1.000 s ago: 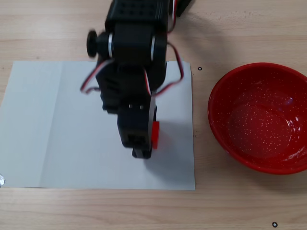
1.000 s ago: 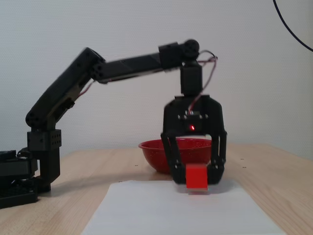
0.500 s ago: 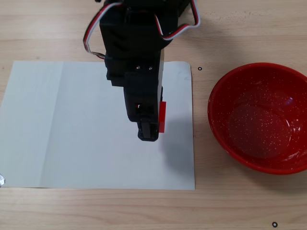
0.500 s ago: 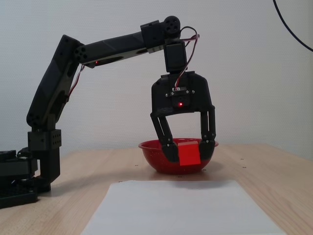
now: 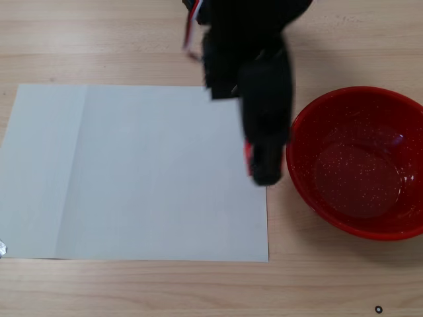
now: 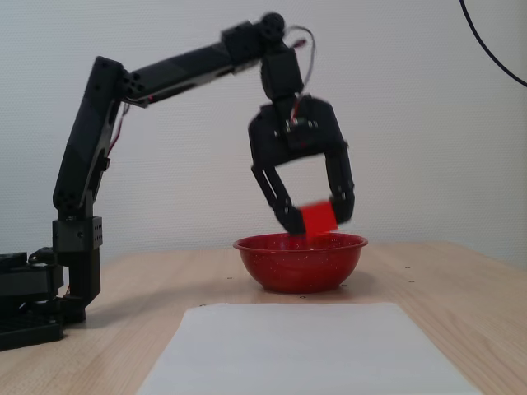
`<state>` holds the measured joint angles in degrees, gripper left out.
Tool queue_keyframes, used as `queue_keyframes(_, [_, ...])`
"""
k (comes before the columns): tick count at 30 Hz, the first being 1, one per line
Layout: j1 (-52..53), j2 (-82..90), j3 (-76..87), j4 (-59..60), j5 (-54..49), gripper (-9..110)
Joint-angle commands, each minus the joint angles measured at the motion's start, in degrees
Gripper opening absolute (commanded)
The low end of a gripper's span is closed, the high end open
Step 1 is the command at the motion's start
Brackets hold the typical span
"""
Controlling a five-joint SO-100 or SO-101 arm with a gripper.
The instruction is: Grasp the red cube and put it in the red bowl.
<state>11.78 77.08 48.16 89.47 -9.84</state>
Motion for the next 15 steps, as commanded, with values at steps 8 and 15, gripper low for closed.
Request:
queue_keyframes(8, [7.21,11.43,-5.27,-2.37,-1.85,0])
queue_keyframes(15, [12.74,14.41,0.88,-7.65,-2.11,0])
